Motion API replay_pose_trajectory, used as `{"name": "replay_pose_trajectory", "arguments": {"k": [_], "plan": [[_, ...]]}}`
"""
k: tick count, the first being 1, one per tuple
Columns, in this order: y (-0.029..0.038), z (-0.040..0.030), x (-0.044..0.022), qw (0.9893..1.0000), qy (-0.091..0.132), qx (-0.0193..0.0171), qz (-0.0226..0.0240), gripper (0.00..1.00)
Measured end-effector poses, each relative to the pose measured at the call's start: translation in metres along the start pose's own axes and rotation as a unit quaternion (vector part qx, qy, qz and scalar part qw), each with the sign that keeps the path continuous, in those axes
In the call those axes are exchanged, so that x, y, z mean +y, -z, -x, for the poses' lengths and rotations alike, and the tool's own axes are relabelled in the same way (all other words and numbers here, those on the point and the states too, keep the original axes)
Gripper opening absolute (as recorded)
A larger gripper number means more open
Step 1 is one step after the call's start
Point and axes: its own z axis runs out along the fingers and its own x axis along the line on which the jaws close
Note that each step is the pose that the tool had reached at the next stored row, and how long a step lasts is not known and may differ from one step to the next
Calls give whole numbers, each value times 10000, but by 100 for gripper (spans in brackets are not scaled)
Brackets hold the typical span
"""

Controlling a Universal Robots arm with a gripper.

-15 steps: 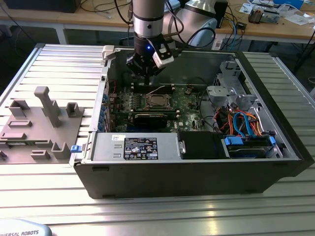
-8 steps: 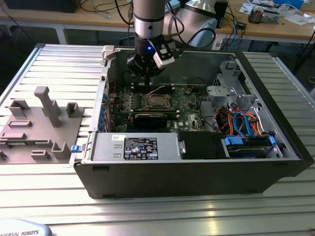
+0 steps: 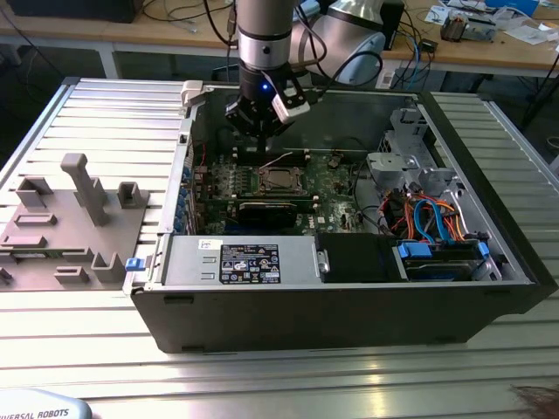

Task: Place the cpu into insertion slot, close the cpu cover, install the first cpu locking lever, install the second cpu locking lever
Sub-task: 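Install the first cpu locking lever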

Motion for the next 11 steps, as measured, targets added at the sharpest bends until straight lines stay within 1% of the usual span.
{"name": "replay_pose_trajectory", "arguments": {"k": [11], "plan": [[-22,0,-1,10000,0,0,0,11]]}}
